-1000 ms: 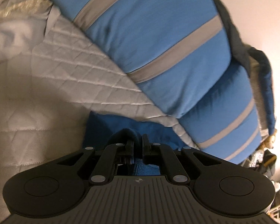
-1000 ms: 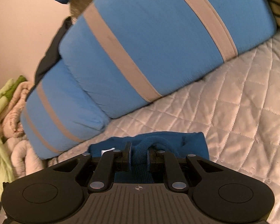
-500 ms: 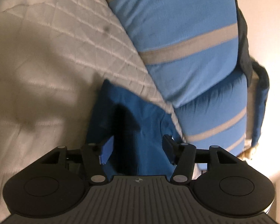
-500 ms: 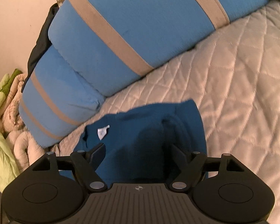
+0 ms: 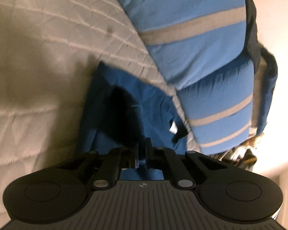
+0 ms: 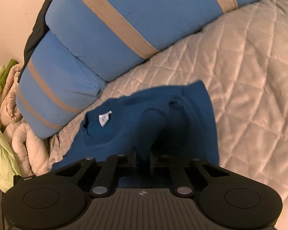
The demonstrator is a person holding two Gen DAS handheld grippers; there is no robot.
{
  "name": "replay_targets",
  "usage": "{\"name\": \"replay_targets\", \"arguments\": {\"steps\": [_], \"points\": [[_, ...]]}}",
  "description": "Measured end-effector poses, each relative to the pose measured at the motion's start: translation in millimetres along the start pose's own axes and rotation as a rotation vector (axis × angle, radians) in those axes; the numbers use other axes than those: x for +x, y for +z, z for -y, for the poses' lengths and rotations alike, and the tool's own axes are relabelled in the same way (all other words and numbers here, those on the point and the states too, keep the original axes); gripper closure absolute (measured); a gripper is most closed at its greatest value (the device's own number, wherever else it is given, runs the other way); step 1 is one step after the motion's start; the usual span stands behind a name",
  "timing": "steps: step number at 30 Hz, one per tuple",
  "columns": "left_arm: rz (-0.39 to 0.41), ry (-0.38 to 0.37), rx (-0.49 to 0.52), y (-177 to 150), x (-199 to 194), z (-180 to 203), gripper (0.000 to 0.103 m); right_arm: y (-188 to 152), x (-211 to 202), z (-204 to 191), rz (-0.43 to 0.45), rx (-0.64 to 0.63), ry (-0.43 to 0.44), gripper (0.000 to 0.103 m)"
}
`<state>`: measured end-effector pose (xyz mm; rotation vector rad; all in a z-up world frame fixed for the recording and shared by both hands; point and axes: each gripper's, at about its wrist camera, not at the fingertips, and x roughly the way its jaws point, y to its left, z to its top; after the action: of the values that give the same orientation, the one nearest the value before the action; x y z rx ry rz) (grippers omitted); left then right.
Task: Fold clothes
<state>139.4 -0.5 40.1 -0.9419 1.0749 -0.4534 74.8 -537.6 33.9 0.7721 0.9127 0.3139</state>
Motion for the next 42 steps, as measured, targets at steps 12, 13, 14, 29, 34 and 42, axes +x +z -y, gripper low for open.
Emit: {"name": "replay_targets", "arguments": {"steps": [12,13,14,29,34,42], "points": [[0.404,0.101,0.015,29.7,-20.2,35.3,0.045,33.4,-10.4,-37.5,0.315,-0.165,-0.059,0.007],[0.406,0.156,0.051,23.3,-20.6,38.1,0.044,26.8,-10.4,-41.4,0.305,-0.218,-0.098,0.005],[0.408,0.206,0.083,16.8,-20.9,42.5,0.044,19.8,-10.4,-44.8,0.294,-0.265,-0.138,0.003],[0.357,0.555,0.647,-97.5,-49.4,101.0,0.038,-53.0,-45.7,-65.5,0.221,-0.540,-0.413,0.000],[0.371,0.599,0.746,-130.6,-67.0,124.2,0.036,-75.2,-59.8,-82.9,0.240,-0.626,-0.549,0.000],[0.403,0.587,0.809,-181.9,-90.2,139.8,0.032,-111.7,-78.9,-108.1,0.240,-0.725,-0.621,0.000]]}}
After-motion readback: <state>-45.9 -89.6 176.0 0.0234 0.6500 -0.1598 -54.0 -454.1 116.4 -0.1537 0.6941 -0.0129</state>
